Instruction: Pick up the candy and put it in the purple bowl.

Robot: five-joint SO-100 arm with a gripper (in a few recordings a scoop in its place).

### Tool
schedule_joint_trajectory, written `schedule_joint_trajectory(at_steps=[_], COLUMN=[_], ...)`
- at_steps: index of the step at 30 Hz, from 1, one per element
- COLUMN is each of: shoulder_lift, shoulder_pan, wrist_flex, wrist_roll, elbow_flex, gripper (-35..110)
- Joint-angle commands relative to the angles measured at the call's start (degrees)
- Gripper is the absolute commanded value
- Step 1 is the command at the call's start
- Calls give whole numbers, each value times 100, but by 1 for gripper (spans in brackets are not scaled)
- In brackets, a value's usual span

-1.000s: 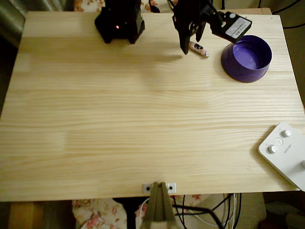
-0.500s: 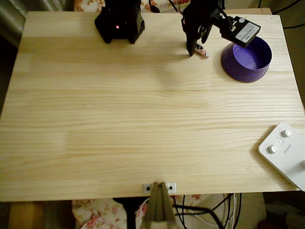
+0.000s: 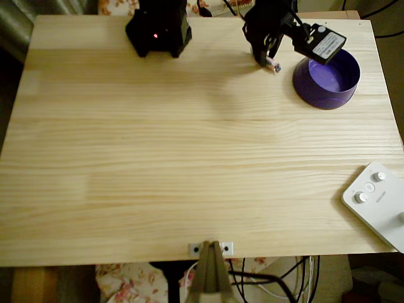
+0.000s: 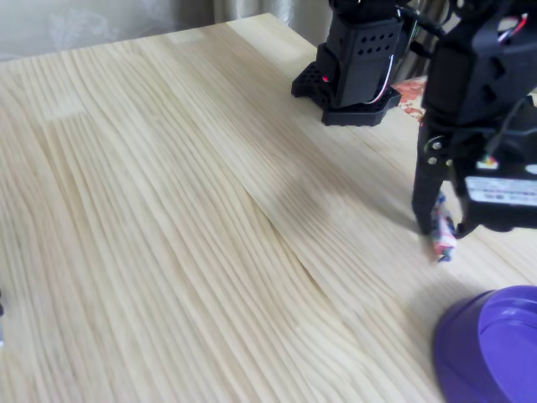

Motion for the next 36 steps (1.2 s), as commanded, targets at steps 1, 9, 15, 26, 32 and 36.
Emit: schedule_joint_trajectory(at_steps=[1,9,15,26,32,36], shoulder_lift=[79,413,1661,3103,2804,2514], shoulder_pan=[-53,26,255,545,703,747], wrist_flex=[-18,18,281,853,-211,-686], wrist_roll=[26,18,-316,-1292,-1819,-1951], elbow_flex=[-220,0,237,-167,-316,-598], gripper=[2,0,0,0,0,0])
